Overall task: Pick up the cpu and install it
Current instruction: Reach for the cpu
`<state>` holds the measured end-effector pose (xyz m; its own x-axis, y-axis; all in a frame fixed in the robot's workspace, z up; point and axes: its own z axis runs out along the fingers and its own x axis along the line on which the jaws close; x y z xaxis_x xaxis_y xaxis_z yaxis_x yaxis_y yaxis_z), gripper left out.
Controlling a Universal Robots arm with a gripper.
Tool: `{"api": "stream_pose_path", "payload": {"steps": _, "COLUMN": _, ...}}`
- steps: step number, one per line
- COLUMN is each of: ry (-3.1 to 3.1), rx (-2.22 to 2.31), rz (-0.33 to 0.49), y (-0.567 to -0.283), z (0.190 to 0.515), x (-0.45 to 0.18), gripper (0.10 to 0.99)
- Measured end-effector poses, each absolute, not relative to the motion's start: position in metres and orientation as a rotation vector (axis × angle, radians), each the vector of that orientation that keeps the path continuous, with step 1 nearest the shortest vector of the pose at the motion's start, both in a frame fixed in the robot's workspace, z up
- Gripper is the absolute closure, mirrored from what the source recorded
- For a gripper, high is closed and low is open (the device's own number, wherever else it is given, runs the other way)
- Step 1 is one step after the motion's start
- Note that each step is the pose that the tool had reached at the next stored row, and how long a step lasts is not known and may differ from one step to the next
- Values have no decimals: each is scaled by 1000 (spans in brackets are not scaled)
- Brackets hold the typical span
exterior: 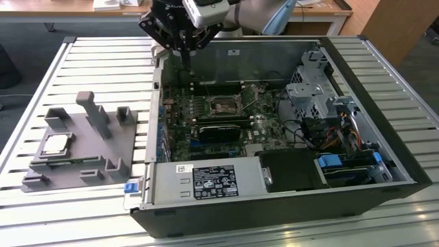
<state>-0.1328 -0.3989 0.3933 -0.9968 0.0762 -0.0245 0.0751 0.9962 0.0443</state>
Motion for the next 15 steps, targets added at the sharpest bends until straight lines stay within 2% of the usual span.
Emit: {"api": "stream_pose_path", "payload": {"steps": 15, "ry": 3113, "rx": 118, "rz": 68, "y": -399, "z": 393, "x": -142, "gripper": 980}}
